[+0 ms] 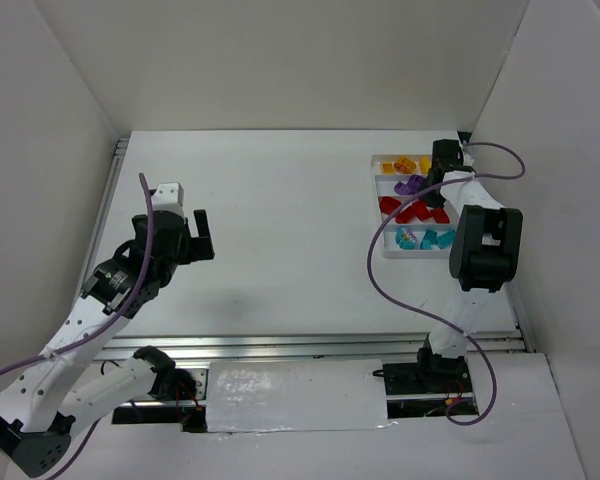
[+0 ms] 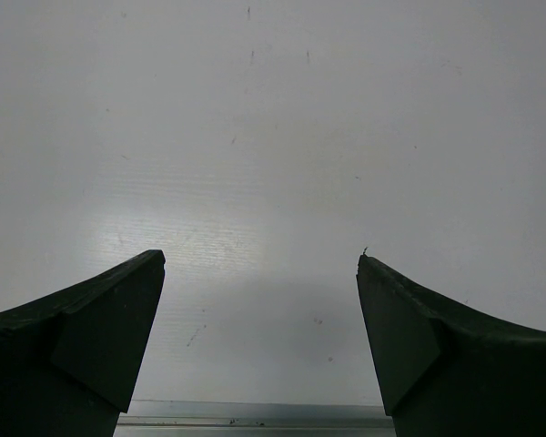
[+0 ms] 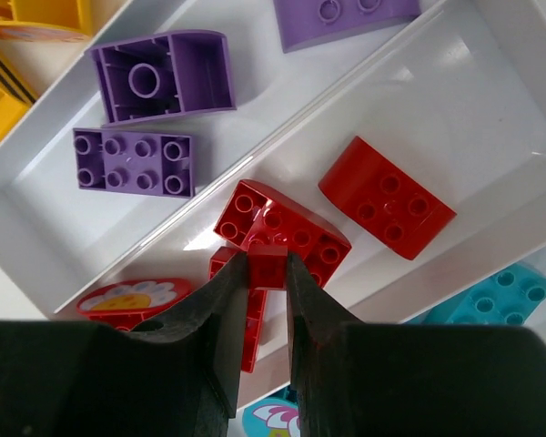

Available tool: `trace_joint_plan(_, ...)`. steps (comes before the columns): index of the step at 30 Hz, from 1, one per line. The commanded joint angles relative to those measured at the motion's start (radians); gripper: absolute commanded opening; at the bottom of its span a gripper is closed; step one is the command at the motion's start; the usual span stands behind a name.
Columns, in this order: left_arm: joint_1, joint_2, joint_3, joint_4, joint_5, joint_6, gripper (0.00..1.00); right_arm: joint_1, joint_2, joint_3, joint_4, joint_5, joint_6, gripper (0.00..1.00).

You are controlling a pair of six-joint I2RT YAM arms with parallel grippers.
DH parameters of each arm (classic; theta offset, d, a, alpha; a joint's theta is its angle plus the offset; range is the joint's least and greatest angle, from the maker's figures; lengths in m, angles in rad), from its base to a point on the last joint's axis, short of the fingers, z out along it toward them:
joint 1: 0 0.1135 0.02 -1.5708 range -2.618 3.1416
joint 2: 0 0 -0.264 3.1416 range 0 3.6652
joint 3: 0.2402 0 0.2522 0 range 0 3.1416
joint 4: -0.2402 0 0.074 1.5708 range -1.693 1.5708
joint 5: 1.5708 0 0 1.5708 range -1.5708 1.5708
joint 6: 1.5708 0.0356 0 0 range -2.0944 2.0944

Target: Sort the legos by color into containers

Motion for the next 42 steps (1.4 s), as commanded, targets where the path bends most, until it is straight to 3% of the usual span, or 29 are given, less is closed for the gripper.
trace_joint_plan(1, 0.006, 0.002, 0.010, 0.038, 0.008, 0.015, 1.00, -0.007, 0.012, 0.042, -0.009, 0.034, 0.013, 0.26)
trace_joint_plan(7, 0.009, 0.005, 0.009, 0.040, 0.012, 0.017, 1.00, -0.009, 0.011, 0.028, -0.007, 0.026, 0.022, 0.37)
trace_joint_plan(12, 0.012, 0.004, 0.007, 0.041, 0.017, 0.017, 1.00, -0.009, -0.017, 0.014, -0.004, 0.017, 0.025, 0.62)
trace_joint_plan(19, 0.025, 0.005, 0.007, 0.044, 0.021, 0.017, 1.00, 0.005, -0.115, -0.013, -0.009, -0.005, 0.030, 0.63)
trace_joint_plan(24, 0.060, 0.010, 0.015, 0.046, 0.029, 0.005, 0.99, 0.070, -0.343, -0.082, -0.038, -0.014, 0.006, 0.63)
trace_joint_plan(26, 0.072, 0.010, 0.023, 0.044, 0.023, -0.003, 0.99, 0.119, -0.489, -0.116, -0.055, 0.010, -0.007, 0.70)
trace_joint_plan(28, 0.095, 0.016, 0.041, 0.038, 0.012, -0.017, 1.00, 0.200, -0.595, -0.176, -0.078, 0.070, -0.020, 0.99)
trace_joint_plan(32, 0.140, 0.031, 0.107, 0.021, -0.029, -0.038, 1.00, 0.304, -0.909, -0.258, -0.128, 0.064, -0.019, 1.00)
trace_joint_plan(37, 0.189, 0.039, 0.178, -0.032, -0.078, -0.077, 0.99, 0.309, -1.243, -0.308, -0.185, -0.025, -0.021, 1.00)
trace_joint_plan(42, 0.192, -0.027, 0.253, -0.103, -0.141, -0.090, 1.00, 0.382, -1.409, -0.224, -0.338, 0.023, -0.040, 0.99)
